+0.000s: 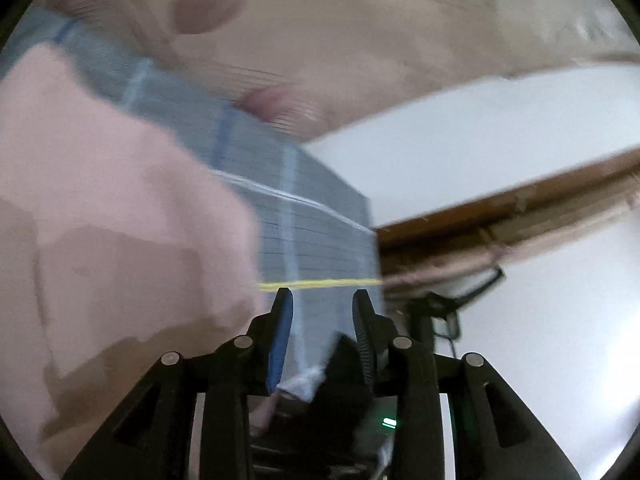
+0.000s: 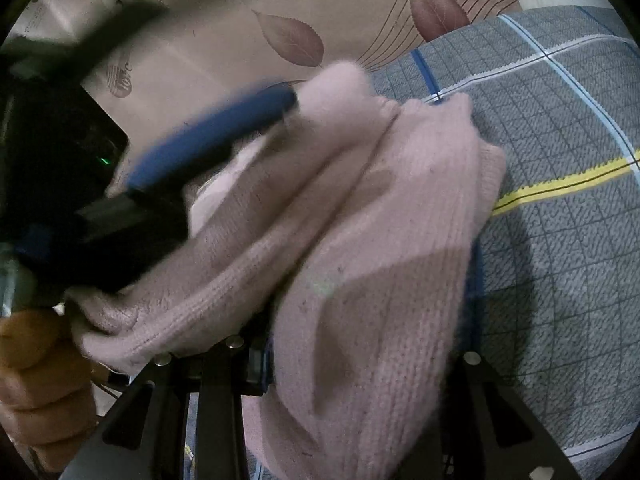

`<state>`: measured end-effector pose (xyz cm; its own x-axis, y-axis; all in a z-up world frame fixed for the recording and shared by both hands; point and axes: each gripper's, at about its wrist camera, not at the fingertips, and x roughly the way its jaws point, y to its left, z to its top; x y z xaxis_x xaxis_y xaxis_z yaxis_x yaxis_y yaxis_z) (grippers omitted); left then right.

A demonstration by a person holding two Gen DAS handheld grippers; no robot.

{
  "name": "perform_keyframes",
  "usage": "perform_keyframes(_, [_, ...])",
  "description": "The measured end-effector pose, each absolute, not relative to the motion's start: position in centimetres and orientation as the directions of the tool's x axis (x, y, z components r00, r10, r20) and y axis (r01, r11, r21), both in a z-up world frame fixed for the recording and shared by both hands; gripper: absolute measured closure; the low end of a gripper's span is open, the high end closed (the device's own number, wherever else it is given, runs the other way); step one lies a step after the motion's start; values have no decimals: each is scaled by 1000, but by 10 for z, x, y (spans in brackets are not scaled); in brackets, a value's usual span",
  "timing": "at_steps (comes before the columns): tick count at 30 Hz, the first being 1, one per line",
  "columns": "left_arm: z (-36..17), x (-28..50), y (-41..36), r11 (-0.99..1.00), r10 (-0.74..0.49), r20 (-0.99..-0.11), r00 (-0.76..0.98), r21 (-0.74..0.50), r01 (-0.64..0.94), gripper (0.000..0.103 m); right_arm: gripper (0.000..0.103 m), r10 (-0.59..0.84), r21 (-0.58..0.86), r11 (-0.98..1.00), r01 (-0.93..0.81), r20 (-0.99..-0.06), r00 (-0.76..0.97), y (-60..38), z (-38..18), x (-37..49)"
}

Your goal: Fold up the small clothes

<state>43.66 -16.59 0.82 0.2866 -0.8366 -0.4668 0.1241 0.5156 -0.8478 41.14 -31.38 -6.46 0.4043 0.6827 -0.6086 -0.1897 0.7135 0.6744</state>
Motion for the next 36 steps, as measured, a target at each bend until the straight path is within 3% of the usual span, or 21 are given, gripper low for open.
perform_keyframes(3, [31,423,-168,428,-891,-371,263,-879,211,64,74,692,686,703,-187,-600,402,-318,-65,414])
perform_keyframes(5, [43,408,-157,366,-914,-295,280,-896,252,48,74,698,695,695,-184,-592,402,-322,-66,413])
perform_keyframes(8, [53,389,-122,275,-926,-179,331,-922,271,37,74,701,699,691,-182,-588,403,-325,-67,413])
perform_keyframes(15, [63,342,-54,530,-799,-284,530,-749,398,36,74,699,697,694,-183,-590,403,-327,-67,413])
perform_keyframes(19, [29,334,-36,643,-712,-366,599,-683,347,36,73,714,721,671,-170,-569,407,-333,-68,413])
perform_keyframes(23, [-13,322,-26,729,-623,-401,672,-611,311,36,60,697,768,632,-102,-506,508,-367,-60,390])
perform_keyframes(27, [-30,306,-28,750,-605,-342,719,-549,369,36,59,662,785,607,-127,-411,627,-396,-31,352])
perform_keyframes(30, [-33,307,-26,703,-661,-318,680,-579,412,35,59,767,806,547,-227,-374,521,-373,-7,348])
perform_keyframes(36, [-46,319,-3,533,-768,-202,607,-728,432,32,59,769,777,605,-175,-513,382,-317,-7,385])
